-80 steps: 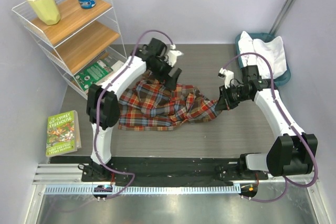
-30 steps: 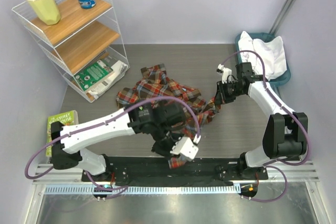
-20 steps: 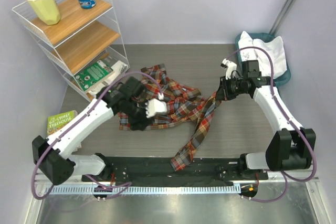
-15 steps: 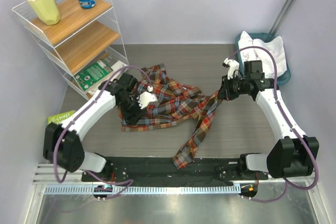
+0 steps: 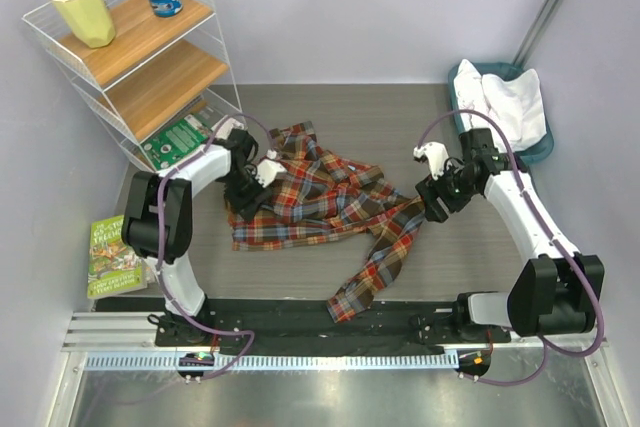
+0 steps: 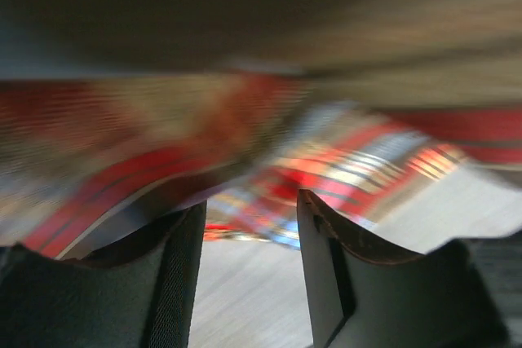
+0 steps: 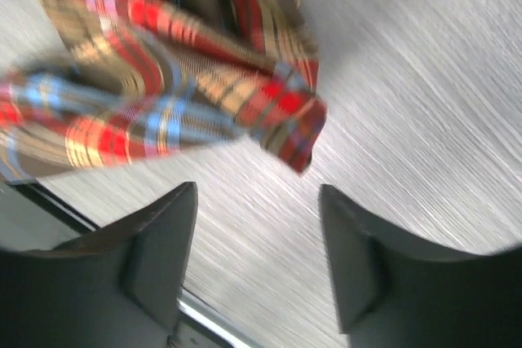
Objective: Fold and stack the long sleeve shirts
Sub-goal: Flatten the shirt out
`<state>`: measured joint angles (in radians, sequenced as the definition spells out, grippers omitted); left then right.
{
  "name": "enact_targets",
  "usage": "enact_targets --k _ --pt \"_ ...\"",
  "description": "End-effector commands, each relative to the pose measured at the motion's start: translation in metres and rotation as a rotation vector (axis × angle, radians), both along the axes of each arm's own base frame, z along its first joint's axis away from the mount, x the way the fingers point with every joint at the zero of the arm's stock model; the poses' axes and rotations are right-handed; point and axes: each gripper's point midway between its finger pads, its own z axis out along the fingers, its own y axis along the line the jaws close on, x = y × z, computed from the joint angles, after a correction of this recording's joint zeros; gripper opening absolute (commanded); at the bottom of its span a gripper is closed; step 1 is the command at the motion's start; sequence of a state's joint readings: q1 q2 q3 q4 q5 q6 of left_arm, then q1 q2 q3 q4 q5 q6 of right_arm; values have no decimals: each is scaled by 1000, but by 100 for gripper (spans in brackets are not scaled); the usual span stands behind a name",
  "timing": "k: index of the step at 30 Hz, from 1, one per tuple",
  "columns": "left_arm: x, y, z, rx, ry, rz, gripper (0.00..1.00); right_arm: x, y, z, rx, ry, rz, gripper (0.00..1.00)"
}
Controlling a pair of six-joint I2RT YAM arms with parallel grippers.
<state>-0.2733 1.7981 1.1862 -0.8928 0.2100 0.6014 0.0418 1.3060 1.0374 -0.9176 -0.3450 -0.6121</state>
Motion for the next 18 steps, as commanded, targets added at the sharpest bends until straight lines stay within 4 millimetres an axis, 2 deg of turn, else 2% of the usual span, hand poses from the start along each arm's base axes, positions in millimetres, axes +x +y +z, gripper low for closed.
enact_targets --k 1,3,6,10,11,13,14,17,18 --pt "34 9 20 -66 -55 133 49 -23 -17 7 -116 -11 164 77" --pt "30 10 28 -92 -57 125 52 -29 -16 10 -121 -15 226 79" --pt "20 5 40 -129 -50 100 57 -24 -8 14 -106 -41 266 79" --pt "4 -1 49 -168 1 87 61 -5 19 20 -118 -105 335 74" --pt "-2 -1 51 -173 22 87 66 -3 33 22 -129 -123 378 73" --pt "-8 -1 53 -176 33 86 73 6 48 25 -152 -151 411 71" --pt "-10 -1 54 -177 32 88 73 8 61 27 -156 -171 451 70" --pt "-13 -1 58 -180 19 93 73 14 68 20 -201 -171 498 65" --pt "-14 0 59 -182 20 96 73 16 71 17 -215 -173 518 60"
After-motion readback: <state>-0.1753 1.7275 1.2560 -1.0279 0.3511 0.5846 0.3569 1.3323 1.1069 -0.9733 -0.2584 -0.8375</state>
